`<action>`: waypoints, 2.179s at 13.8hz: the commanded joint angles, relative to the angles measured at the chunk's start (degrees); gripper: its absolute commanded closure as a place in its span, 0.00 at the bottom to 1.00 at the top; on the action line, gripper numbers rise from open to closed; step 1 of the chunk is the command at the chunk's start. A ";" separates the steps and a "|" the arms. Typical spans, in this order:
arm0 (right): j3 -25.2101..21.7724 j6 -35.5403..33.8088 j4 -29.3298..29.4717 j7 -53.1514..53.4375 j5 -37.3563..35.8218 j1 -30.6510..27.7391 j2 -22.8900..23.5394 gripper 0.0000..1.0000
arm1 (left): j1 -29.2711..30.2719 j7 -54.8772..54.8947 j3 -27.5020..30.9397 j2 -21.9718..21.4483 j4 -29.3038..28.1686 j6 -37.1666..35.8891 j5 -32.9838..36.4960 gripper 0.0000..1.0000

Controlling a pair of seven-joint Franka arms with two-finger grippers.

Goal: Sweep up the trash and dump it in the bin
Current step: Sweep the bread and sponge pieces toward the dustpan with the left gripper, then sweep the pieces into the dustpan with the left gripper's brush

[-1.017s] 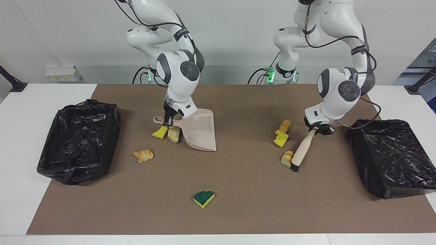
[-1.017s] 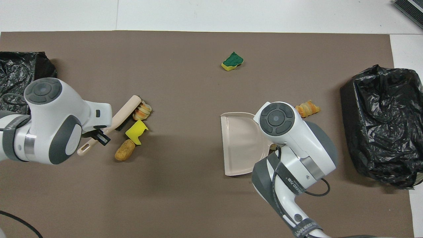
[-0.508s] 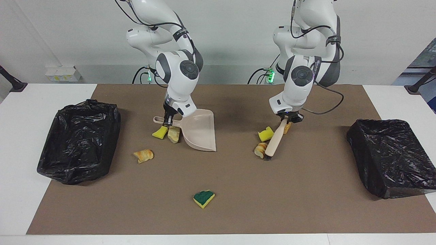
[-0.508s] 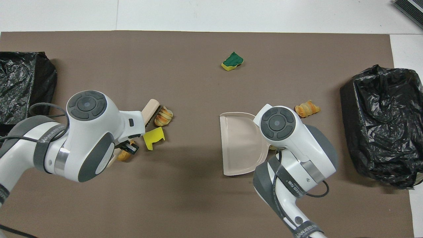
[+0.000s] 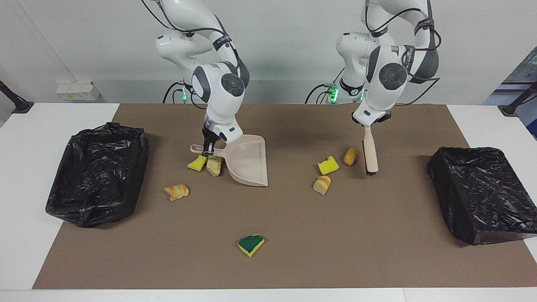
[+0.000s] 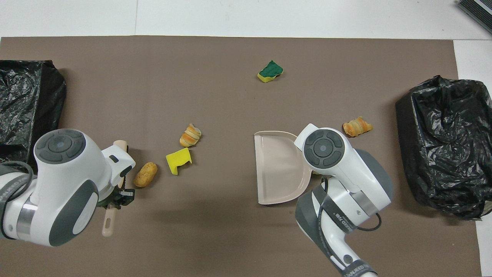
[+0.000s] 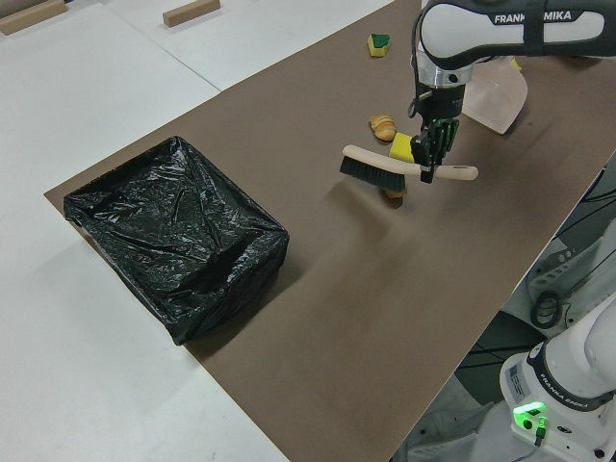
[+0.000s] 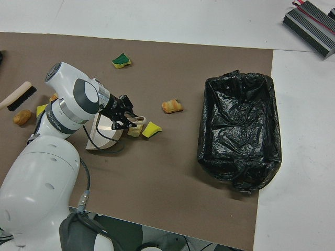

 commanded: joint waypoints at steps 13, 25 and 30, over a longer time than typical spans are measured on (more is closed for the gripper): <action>0.47 1.09 -2.23 2.61 1.63 0.85 -1.53 1.00 | -3.38 -1.79 -0.83 8.85 -3.05 29.41 -7.29 1.00; 0.47 0.65 -2.23 3.58 3.39 0.85 -1.53 1.00 | -24.19 1.43 -1.01 9.72 -0.69 32.41 -14.76 1.00; 0.47 0.48 -2.23 3.58 3.39 0.85 -1.53 1.00 | -31.06 -7.71 -1.79 12.01 8.27 29.88 -16.26 1.00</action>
